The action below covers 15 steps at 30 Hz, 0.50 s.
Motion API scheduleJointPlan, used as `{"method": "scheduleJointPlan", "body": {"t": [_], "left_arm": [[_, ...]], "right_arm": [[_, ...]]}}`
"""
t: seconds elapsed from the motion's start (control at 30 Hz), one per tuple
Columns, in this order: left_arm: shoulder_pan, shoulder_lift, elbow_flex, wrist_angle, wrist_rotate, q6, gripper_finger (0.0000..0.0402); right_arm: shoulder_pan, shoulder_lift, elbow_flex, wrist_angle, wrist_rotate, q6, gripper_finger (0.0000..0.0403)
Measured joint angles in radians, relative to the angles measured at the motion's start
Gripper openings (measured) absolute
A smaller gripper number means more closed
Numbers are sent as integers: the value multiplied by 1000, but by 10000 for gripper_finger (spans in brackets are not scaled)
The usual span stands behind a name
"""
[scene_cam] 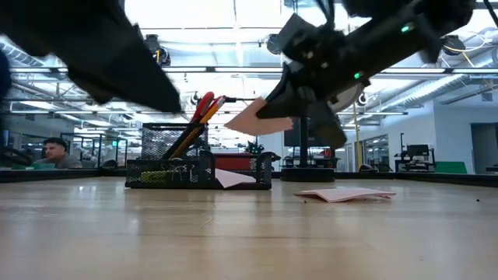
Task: Pick and place office supplies into organizer
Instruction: Put the pink sticky notes into the black desk organizer
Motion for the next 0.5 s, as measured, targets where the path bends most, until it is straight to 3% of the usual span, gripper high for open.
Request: {"method": "scheduleJointPlan", "body": {"t": [0.27,0.5], "left_arm": [[-25,-29,1,1,-74,45,85],[-28,-29,1,-22,-77,37,85]], "right_arm": [[-96,61,34,-6,-135,-3,0],[-153,108,70,-2,-167,-23,0]]}}
